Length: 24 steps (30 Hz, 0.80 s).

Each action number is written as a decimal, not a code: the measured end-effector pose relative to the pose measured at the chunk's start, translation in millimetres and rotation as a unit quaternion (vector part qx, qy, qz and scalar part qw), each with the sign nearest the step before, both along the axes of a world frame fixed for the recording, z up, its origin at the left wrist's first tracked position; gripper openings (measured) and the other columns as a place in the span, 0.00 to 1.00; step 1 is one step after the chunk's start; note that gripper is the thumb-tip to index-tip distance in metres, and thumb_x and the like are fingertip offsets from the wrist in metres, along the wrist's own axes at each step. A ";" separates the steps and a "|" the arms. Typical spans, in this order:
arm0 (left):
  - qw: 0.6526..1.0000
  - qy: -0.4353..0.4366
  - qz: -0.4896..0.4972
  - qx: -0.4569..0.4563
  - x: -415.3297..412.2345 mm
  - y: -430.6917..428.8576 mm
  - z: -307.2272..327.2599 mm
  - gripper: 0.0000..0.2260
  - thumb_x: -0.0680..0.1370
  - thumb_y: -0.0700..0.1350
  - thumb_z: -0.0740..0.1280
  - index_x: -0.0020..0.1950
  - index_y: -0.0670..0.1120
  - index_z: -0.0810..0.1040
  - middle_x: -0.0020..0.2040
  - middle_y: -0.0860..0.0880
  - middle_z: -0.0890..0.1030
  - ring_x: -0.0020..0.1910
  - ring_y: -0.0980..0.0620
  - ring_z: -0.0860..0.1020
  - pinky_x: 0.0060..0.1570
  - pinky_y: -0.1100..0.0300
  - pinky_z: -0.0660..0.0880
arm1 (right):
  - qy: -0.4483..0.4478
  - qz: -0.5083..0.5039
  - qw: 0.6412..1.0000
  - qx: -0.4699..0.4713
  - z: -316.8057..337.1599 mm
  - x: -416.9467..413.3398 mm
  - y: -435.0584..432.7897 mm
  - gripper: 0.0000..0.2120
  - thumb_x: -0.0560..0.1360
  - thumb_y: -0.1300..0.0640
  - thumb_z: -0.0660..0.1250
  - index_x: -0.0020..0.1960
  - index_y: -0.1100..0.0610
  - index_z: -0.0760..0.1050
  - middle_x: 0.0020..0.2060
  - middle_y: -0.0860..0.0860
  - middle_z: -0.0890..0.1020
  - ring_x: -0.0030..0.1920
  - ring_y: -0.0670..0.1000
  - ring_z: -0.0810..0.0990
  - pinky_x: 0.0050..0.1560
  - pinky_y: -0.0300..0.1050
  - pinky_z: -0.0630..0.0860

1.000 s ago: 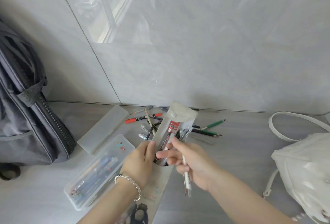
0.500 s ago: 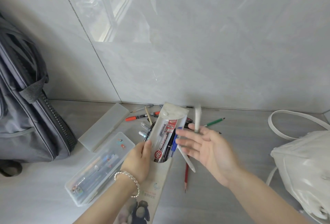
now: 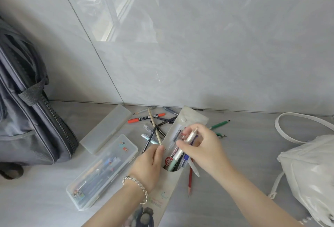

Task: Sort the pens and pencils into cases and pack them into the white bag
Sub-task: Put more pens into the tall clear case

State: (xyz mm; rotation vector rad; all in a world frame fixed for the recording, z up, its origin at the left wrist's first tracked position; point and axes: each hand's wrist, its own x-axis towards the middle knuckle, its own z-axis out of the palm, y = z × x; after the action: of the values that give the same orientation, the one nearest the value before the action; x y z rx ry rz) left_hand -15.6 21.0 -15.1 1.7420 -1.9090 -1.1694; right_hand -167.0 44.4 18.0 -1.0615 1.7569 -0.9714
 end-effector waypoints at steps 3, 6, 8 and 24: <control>1.000 0.013 0.007 0.008 1.3 -1.2 -1.8 0.16 0.81 0.51 0.52 0.34 0.54 0.66 0.30 0.54 0.70 0.32 0.58 0.70 0.33 0.66 0.63 | -0.003 -0.029 0.997 -0.070 -4.4 -5.2 -5.2 0.16 0.67 0.60 0.73 0.45 0.43 0.71 0.34 0.42 0.81 0.29 0.42 0.72 0.37 0.34 0.71; 1.000 0.013 0.011 0.012 1.6 -3.0 -3.6 0.16 0.81 0.51 0.52 0.33 0.53 0.66 0.30 0.54 0.70 0.31 0.58 0.69 0.33 0.65 0.63 | 0.132 0.068 0.988 -0.054 -11.9 -2.3 -6.3 0.10 0.71 0.54 0.71 0.52 0.47 0.78 0.39 0.36 0.79 0.36 0.36 0.75 0.41 0.26 0.68; 1.000 0.007 0.011 0.019 1.9 -5.7 -6.0 0.16 0.81 0.51 0.52 0.33 0.53 0.66 0.29 0.54 0.69 0.31 0.56 0.69 0.33 0.65 0.63 | 0.244 0.128 0.959 -0.073 -18.7 -0.8 -8.1 0.13 0.74 0.50 0.66 0.57 0.51 0.78 0.51 0.39 0.79 0.49 0.36 0.74 0.48 0.25 0.64; 0.992 -0.024 0.119 0.024 36.4 -51.5 -23.7 0.16 0.81 0.51 0.52 0.43 0.44 0.74 0.36 0.49 0.75 0.36 0.51 0.72 0.38 0.60 0.68 | 0.571 0.233 0.773 0.150 -101.7 -90.9 -124.5 0.18 0.70 0.73 0.61 0.59 0.62 0.70 0.56 0.56 0.78 0.56 0.56 0.77 0.47 0.47 0.75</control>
State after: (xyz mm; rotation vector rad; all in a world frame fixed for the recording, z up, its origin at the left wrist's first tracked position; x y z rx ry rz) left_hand 20.8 -30.6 -38.8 1.9762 -1.6542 -1.1026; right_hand -257.9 -80.1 -83.6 -1.9417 2.2225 0.4367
